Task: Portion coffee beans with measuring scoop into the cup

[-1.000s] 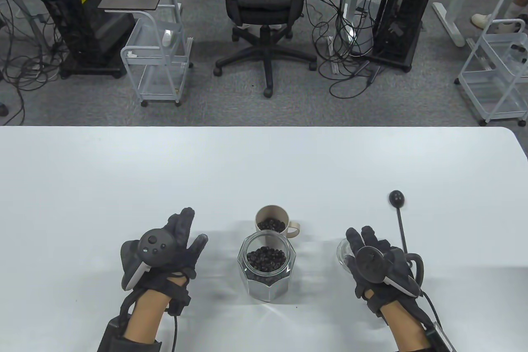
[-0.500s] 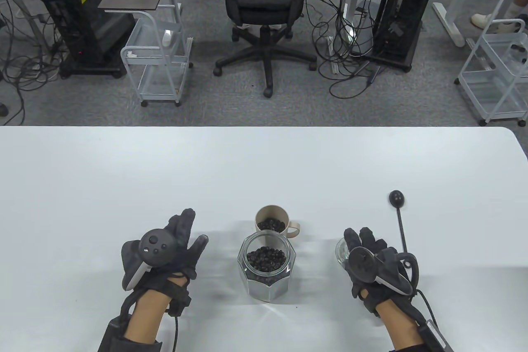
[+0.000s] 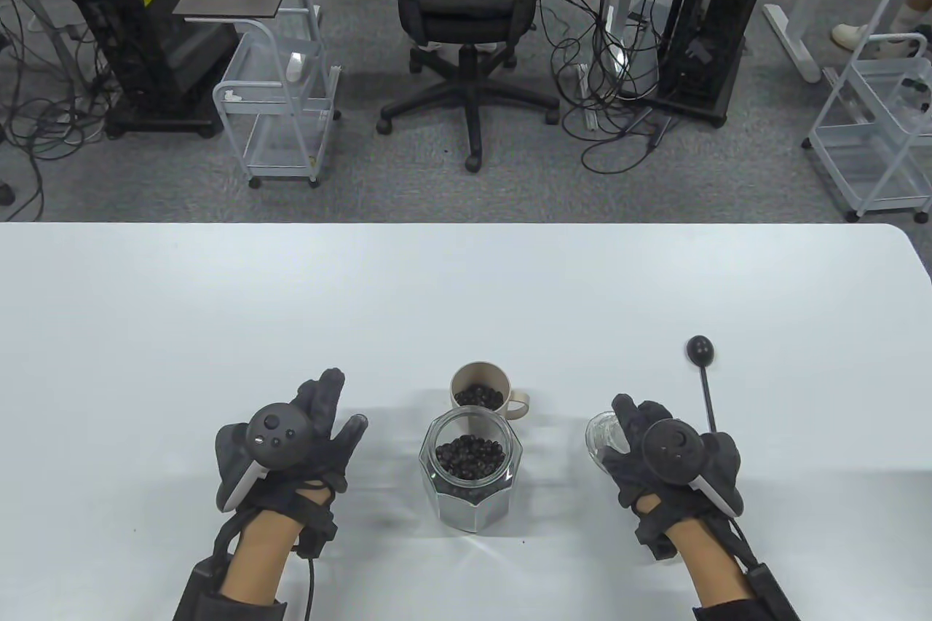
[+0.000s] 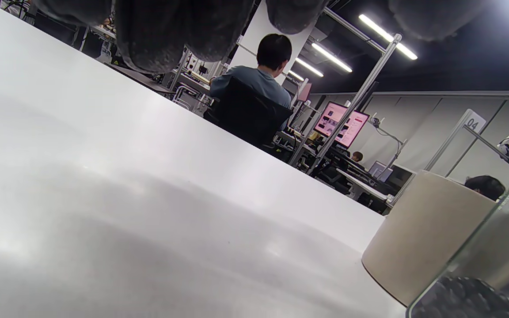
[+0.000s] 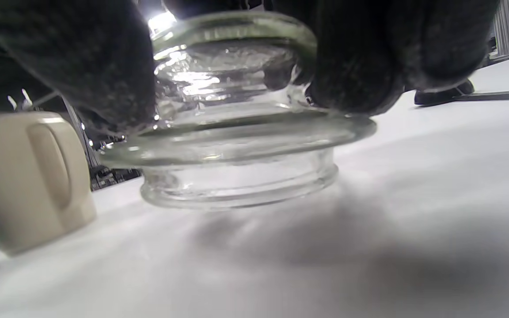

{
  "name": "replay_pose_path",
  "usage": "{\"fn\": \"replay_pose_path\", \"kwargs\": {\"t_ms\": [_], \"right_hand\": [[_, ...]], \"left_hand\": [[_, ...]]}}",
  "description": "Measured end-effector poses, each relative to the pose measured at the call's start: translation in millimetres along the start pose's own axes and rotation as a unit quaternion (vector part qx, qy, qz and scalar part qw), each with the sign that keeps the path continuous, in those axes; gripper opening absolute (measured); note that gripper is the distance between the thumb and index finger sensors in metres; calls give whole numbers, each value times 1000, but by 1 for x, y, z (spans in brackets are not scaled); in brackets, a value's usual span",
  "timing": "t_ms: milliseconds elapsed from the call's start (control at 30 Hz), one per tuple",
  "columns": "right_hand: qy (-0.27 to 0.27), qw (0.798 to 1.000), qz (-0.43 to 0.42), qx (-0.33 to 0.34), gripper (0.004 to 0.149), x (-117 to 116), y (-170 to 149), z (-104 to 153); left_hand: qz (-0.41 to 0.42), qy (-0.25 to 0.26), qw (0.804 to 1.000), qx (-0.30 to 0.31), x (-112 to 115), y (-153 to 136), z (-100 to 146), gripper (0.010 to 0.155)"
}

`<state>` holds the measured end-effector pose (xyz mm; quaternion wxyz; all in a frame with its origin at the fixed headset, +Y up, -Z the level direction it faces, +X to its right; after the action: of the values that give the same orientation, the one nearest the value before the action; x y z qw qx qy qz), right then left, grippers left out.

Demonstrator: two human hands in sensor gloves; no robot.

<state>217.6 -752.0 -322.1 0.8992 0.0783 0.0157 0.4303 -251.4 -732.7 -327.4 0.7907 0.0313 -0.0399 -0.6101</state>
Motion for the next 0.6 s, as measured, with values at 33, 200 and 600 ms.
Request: {"fn": "replay_pose_path", "kwargs": {"t_ms": [33, 200, 600], "right_hand": [[-6, 1000, -14, 0, 75, 2, 1, 0], [-35, 990, -134, -5, 75, 16, 7, 0], [-97, 946, -297, 81, 75, 40, 61, -20]], "left_hand": [[1, 0, 1000, 0, 0, 0, 0, 81], [6, 0, 1000, -1, -2, -2, 0, 81], [7, -1, 1000, -4, -3, -4, 0, 81]]}}
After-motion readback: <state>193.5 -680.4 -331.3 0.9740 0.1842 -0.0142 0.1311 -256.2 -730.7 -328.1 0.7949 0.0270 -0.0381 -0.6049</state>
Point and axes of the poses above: the tracker on the back of each hand, its own y axis roughly to the thumb side, its own z axis roughly from the fingertips to the wrist, x = y × z, the point moved 2 cm from there along -z, roughly from the wrist to the fingertips, and after that the axes turned 14 degrees about -z, right-handed, at the moved point
